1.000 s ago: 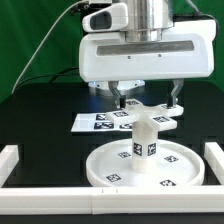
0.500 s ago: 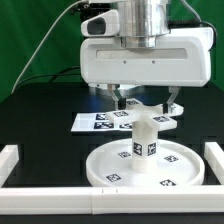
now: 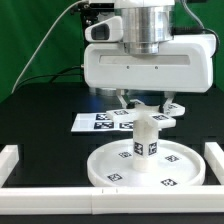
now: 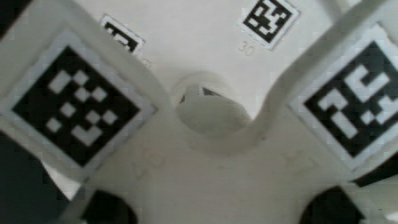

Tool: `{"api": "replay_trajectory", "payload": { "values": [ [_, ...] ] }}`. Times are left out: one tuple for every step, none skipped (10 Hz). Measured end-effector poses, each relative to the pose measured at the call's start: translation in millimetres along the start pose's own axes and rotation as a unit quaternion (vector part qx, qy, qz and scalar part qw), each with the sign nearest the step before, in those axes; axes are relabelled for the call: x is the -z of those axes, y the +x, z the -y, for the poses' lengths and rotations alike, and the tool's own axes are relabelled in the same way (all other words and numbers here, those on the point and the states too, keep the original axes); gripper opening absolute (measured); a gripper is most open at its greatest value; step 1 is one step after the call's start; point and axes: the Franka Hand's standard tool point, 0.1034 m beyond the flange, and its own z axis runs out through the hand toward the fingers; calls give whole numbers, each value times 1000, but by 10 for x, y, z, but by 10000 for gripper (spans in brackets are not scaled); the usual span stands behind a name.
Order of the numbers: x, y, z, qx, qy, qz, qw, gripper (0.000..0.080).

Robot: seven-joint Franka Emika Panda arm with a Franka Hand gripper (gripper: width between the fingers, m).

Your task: Assemble round table

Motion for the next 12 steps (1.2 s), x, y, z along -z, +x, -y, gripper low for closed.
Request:
{"api": "replay_trajectory", "payload": {
  "values": [
    [0,-1,2,-19,0,0,1000,440],
    [-2,-4,6,-62,2,1,998,440],
    [-5,-3,10,-104,3,1,995,440],
    [-7,7,25,-172,3,1,985,440],
    [-8,1,38,-239,4,1,971,440],
    [-9,-4,47,-298,3,2,955,440],
    [-11,-20,72,-373,4,3,928,440],
    [-14,-36,124,-451,12,5,893,442],
    [-14,-37,155,-512,21,2,859,442],
    [-15,-35,160,-538,26,-5,843,442],
    [-13,-31,160,-547,28,-8,837,442],
    [-12,-29,156,-551,29,-6,834,442]
  ]
}}
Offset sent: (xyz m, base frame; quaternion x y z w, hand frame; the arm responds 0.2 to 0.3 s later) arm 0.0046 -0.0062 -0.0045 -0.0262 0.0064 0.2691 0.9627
